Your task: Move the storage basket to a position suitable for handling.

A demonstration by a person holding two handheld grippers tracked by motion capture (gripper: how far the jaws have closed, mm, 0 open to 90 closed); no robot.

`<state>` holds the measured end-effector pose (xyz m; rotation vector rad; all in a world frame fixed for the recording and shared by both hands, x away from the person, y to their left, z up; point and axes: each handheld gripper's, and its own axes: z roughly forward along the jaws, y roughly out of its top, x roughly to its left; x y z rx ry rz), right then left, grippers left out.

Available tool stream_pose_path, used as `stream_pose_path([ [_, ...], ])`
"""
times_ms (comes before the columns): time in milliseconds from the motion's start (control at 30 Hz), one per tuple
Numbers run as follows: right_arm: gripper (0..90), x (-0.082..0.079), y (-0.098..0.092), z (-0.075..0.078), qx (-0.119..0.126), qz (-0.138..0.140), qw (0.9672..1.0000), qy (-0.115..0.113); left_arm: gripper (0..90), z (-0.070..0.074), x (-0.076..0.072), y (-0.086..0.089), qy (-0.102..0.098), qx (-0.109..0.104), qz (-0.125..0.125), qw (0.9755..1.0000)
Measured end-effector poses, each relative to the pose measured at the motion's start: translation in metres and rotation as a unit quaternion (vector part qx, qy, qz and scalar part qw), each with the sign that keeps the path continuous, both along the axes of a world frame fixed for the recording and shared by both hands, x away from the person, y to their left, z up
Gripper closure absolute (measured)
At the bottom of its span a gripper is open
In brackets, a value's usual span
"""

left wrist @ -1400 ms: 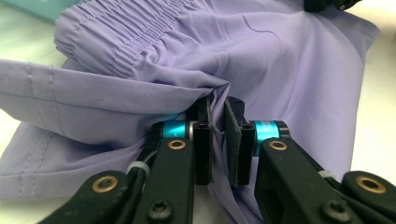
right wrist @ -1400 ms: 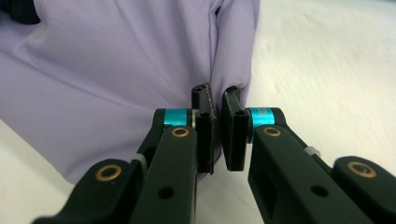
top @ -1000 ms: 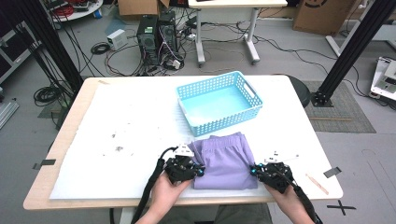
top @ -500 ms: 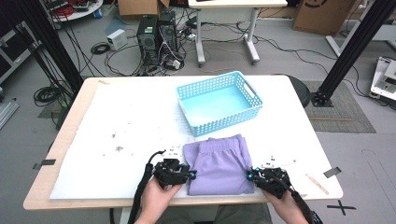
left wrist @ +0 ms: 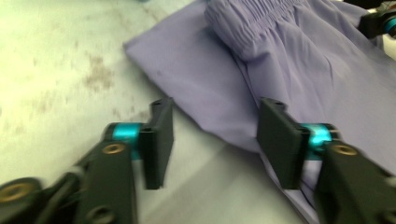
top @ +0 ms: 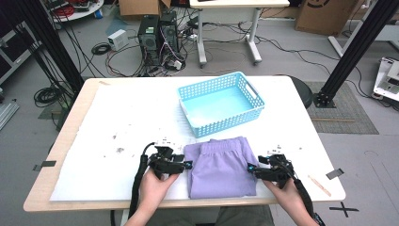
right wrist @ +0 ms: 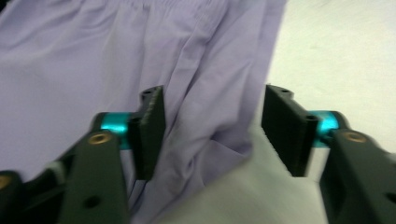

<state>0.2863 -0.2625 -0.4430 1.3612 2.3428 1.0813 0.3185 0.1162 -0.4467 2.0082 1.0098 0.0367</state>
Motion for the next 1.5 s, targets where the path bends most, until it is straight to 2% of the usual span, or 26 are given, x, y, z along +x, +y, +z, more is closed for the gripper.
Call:
stream_pose_path([
  [33, 56.0, 0.001, 0.002, -0.001, -0.003, 0.008, 0.9999, 0.008, 63.2, 0.0, 0.002, -0.001, -0.005, 0.005, -0.003, 1.0],
  [67, 60.7, -0.001, 0.004, -0.003, -0.009, 0.012, 0.9999, -0.003, 70.5, -0.001, 0.003, -0.003, -0.012, 0.014, -0.006, 0.9998],
  [133, 70.9, -0.003, 0.006, -0.003, -0.016, 0.021, 0.9996, -0.007, 82.8, -0.001, 0.006, -0.004, -0.025, 0.027, -0.012, 0.9992],
  [167, 73.9, -0.004, 0.006, -0.003, -0.017, 0.022, 0.9996, -0.011, 86.4, -0.001, 0.007, -0.005, -0.028, 0.026, -0.01, 0.9992],
  [200, 77.0, -0.004, 0.006, -0.003, -0.019, 0.023, 0.9995, -0.012, 87.3, -0.001, 0.008, -0.005, -0.033, 0.028, -0.008, 0.999],
  [300, 78.8, -0.005, 0.007, -0.003, -0.017, 0.022, 0.9996, -0.011, 88.2, -0.001, 0.01, -0.005, -0.04, 0.034, -0.007, 0.9986],
  [367, 78.8, -0.004, 0.008, -0.003, -0.02, 0.024, 0.9994, -0.017, 88.4, 0.001, 0.011, -0.005, -0.055, 0.049, -0.001, 0.9972],
  [433, 75.1, -0.003, 0.01, -0.003, -0.019, 0.027, 0.9993, -0.019, 88.3, 0.003, 0.013, -0.005, -0.057, 0.05, -0.001, 0.9971],
  [467, 67.0, -0.003, 0.009, -0.002, -0.015, 0.034, 0.9989, -0.028, 87.6, 0.004, 0.013, -0.004, -0.06, 0.045, 0.004, 0.9972],
  [500, 62.2, -0.002, 0.008, 0.0, -0.017, 0.037, 0.9982, -0.043, 80.7, 0.006, 0.014, -0.003, -0.066, 0.042, 0.012, 0.9969],
  [533, 62.0, -0.001, 0.006, 0.002, -0.018, 0.041, 0.9975, -0.054, 67.2, 0.008, 0.015, -0.001, -0.065, 0.039, 0.026, 0.9967],
  [600, 57.6, 0.002, 0.001, 0.007, -0.011, 0.037, 0.9961, -0.079, 54.7, 0.011, 0.017, 0.002, -0.07, 0.018, 0.035, 0.9968],
  [633, 53.1, 0.005, -0.002, 0.01, -0.009, 0.03, 0.9954, -0.091, 48.7, 0.014, 0.017, 0.004, -0.079, 0.017, 0.037, 0.9961],
  [733, 45.2, 0.024, -0.013, 0.018, 0.003, 0.018, 0.9931, -0.116, 41.0, 0.02, 0.02, 0.006, -0.108, 0.006, 0.048, 0.993],
  [800, 41.3, 0.042, -0.02, 0.024, 0.01, 0.018, 0.9916, -0.128, 38.5, 0.024, 0.025, 0.004, -0.112, 0.009, 0.052, 0.9923],
  [867, 38.5, 0.061, -0.027, 0.028, 0.005, 0.006, 0.9893, -0.146, 35.3, 0.027, 0.032, 0.001, -0.118, 0.006, 0.05, 0.9918],
  [900, 38.1, 0.071, -0.03, 0.029, 0.003, 0.005, 0.9889, -0.148, 34.7, 0.028, 0.035, -0.001, -0.12, 0.004, 0.052, 0.9914],
  [967, 37.5, 0.092, -0.037, 0.03, -0.001, -0.005, 0.99, -0.141, 32.0, 0.028, 0.043, -0.007, -0.109, 0.006, 0.047, 0.993],
  [1033, 37.7, 0.109, -0.044, 0.029, -0.013, -0.015, 0.9869, -0.16, 30.8, 0.026, 0.049, -0.012, -0.1, 0.003, 0.045, 0.9939],
  [1133, 37.8, 0.135, -0.052, 0.025, 0.011, 0.001, 0.9905, -0.137, 30.8, 0.024, 0.056, -0.02, -0.113, 0.011, 0.044, 0.9925],
  [1233, 37.8, 0.154, -0.052, 0.023, -0.013, 0.01, 0.989, -0.147, 30.6, 0.021, 0.061, -0.024, -0.129, 0.008, 0.049, 0.9904],
  [1267, 38.0, 0.159, -0.052, 0.022, -0.012, 0.008, 0.9889, -0.148, 30.5, 0.02, 0.063, -0.025, -0.133, 0.012, 0.047, 0.9899],
  [1333, 41.4, 0.167, -0.052, 0.02, 0.013, 0.02, 0.991, -0.132, 30.5, 0.02, 0.068, -0.028, -0.135, 0.017, 0.044, 0.9898],
  [1400, 42.0, 0.169, -0.047, 0.02, 0.0, 0.018, 0.9911, -0.132, 30.5, 0.022, 0.073, -0.029, -0.134, 0.015, 0.04, 0.9901],
  [1500, 47.6, 0.161, -0.045, 0.022, 0.006, 0.03, 0.991, -0.13, 27.2, 0.023, 0.077, -0.024, -0.134, 0.026, 0.063, 0.9886],
])
